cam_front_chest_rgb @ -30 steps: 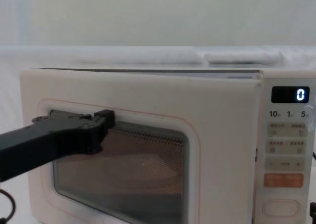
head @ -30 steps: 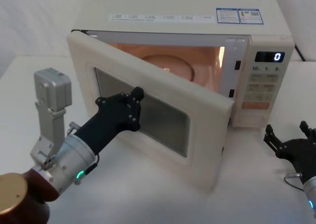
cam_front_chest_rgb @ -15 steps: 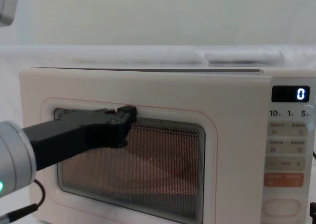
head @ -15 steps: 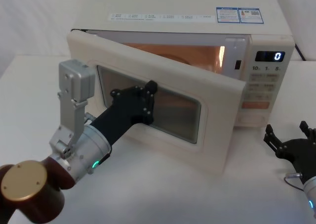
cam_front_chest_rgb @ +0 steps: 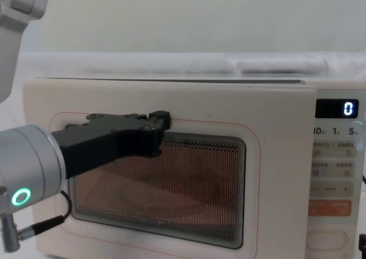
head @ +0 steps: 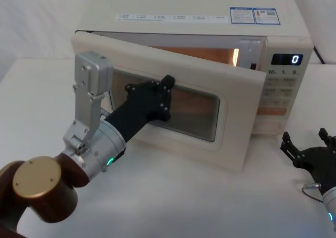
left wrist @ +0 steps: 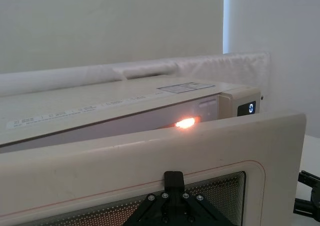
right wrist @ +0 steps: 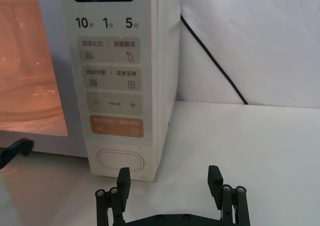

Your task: Press the button to open the microwave door with one hand; close the microwave door with the other hand.

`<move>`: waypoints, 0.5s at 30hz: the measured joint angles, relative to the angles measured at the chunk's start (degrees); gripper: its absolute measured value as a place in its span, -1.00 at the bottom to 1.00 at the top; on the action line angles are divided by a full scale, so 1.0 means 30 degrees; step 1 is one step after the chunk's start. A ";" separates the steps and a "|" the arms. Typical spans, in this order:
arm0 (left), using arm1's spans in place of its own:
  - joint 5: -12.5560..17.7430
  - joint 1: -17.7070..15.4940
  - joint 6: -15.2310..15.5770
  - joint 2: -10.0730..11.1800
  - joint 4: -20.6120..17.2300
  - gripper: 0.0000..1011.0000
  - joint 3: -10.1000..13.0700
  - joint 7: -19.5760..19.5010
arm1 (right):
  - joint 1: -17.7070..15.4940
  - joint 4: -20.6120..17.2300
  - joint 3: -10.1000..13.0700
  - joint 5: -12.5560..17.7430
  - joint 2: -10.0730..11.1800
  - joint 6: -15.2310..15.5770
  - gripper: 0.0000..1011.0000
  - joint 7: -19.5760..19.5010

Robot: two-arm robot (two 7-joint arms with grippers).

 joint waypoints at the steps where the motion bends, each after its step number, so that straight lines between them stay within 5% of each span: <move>1: 0.0053 -0.0128 0.0058 -0.0054 0.0082 -1.00 0.0029 -0.0002 | 0.0000 0.0000 0.0000 0.0000 0.0000 0.0000 0.98 -0.0001; 15: 0.0656 -0.1065 0.0410 -0.0742 0.0751 -1.00 0.0337 0.0279 | 0.0000 -0.0001 0.0000 0.0000 -0.0001 0.0001 0.98 -0.0001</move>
